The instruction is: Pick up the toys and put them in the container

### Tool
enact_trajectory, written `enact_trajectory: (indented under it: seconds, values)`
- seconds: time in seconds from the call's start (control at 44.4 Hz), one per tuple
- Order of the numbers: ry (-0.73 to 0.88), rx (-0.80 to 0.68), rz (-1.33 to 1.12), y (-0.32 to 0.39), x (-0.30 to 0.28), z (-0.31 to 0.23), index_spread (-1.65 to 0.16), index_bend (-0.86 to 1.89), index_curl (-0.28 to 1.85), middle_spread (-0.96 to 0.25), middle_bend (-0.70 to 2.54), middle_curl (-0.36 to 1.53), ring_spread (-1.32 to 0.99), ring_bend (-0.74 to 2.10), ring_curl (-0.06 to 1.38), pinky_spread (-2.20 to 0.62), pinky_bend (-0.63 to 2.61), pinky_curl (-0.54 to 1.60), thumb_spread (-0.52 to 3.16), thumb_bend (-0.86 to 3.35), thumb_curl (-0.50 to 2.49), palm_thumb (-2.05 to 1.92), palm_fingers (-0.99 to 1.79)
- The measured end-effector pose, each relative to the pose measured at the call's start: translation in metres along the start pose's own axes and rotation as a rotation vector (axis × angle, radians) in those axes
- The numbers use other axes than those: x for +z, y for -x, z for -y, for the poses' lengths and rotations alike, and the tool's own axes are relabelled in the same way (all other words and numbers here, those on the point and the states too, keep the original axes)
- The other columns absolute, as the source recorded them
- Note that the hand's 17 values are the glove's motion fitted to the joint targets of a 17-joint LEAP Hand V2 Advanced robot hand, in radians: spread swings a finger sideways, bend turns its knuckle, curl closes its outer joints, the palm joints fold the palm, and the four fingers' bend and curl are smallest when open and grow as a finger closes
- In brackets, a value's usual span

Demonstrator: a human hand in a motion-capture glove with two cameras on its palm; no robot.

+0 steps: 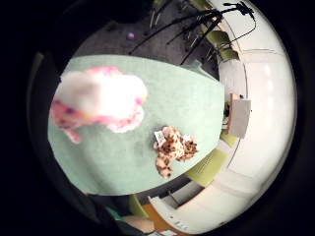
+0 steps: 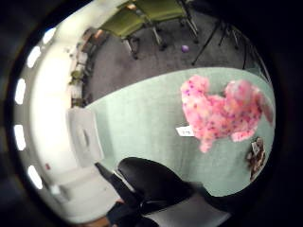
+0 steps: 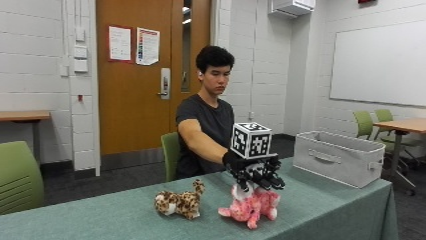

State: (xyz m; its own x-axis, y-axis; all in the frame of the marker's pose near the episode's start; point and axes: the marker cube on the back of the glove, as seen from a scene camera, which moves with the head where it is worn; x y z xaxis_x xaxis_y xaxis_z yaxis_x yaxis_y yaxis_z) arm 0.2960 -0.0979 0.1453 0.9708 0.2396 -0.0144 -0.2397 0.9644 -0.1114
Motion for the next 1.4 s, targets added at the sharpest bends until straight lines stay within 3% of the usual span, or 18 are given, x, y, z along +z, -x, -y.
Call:
enact_trajectory:
  seconds: [0.495, 0.63, 0.833, 0.878, 0.901, 1.036, 1.193, 1.396]
  values:
    - [0.136, 0.086, -0.080, -0.030, 0.080, 0.009, -0.31, 0.19, 0.37, -0.03, 0.07, 0.24, -0.07, 0.11, 0.15, 0.06, 1.06, 0.44, 0.81, -0.09, 0.21, -0.10, -0.18]
    - [0.134, 0.119, -0.098, -0.035, 0.077, 0.007, -0.36, 0.31, 0.40, -0.01, 0.11, 0.21, -0.09, 0.32, 0.19, 0.02, 1.01, 0.42, 0.99, 0.02, 0.24, 0.07, 0.12]
    - [0.065, 0.118, -0.227, -0.025, 0.067, 0.004, -0.39, 0.23, 0.38, -0.17, 0.40, 0.29, -0.30, 0.77, 0.30, -0.19, 0.85, 0.33, 1.17, 0.16, 0.31, 0.34, 0.86]
    - [0.054, 0.112, -0.236, -0.023, 0.067, 0.004, -0.39, 0.22, 0.39, -0.19, 0.38, 0.29, -0.33, 0.76, 0.30, -0.20, 0.81, 0.32, 1.19, 0.15, 0.32, 0.34, 0.78]
    - [0.051, 0.110, -0.234, -0.022, 0.067, 0.004, -0.39, 0.17, 0.38, -0.22, 0.46, 0.33, -0.34, 0.86, 0.35, -0.24, 0.83, 0.34, 1.20, 0.18, 0.33, 0.38, 0.94]
    - [0.019, 0.096, -0.169, -0.013, 0.065, -0.001, -0.39, 0.16, 0.38, -0.30, 0.61, 0.39, -0.40, 0.92, 0.39, -0.32, 0.81, 0.34, 1.09, 0.21, 0.42, 0.52, 1.07]
    - [-0.052, 0.075, -0.151, 0.005, 0.032, -0.011, -0.40, 0.25, 0.44, -0.35, 0.72, 0.45, -0.42, 0.94, 0.42, -0.37, 0.75, 0.34, 0.96, 0.19, 0.50, 0.56, 1.16]
    - [-0.214, 0.025, -0.109, 0.046, -0.075, -0.026, -0.39, 0.33, 0.52, -0.38, 0.79, 0.51, -0.43, 0.97, 0.44, -0.41, 0.76, 0.34, 0.84, 0.16, 0.59, 0.56, 1.17]
